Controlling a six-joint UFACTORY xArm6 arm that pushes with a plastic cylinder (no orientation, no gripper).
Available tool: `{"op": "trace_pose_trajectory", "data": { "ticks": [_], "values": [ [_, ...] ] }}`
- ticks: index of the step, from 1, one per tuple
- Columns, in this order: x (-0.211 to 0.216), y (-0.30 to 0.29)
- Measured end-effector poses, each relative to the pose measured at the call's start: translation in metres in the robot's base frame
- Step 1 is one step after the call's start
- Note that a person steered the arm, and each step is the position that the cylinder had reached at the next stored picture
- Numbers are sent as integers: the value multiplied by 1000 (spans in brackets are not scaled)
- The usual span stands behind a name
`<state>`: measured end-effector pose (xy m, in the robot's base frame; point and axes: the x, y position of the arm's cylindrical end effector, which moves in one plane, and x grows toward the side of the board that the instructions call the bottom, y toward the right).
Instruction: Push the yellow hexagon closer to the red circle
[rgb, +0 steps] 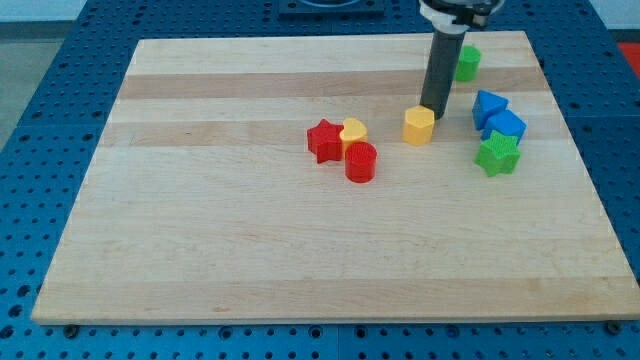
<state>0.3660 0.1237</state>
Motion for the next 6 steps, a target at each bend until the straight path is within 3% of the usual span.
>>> {"op": "trace_pose_trajectory", "data": {
  "ticks": [6],
  "values": [
    [77, -16]
  ]
}}
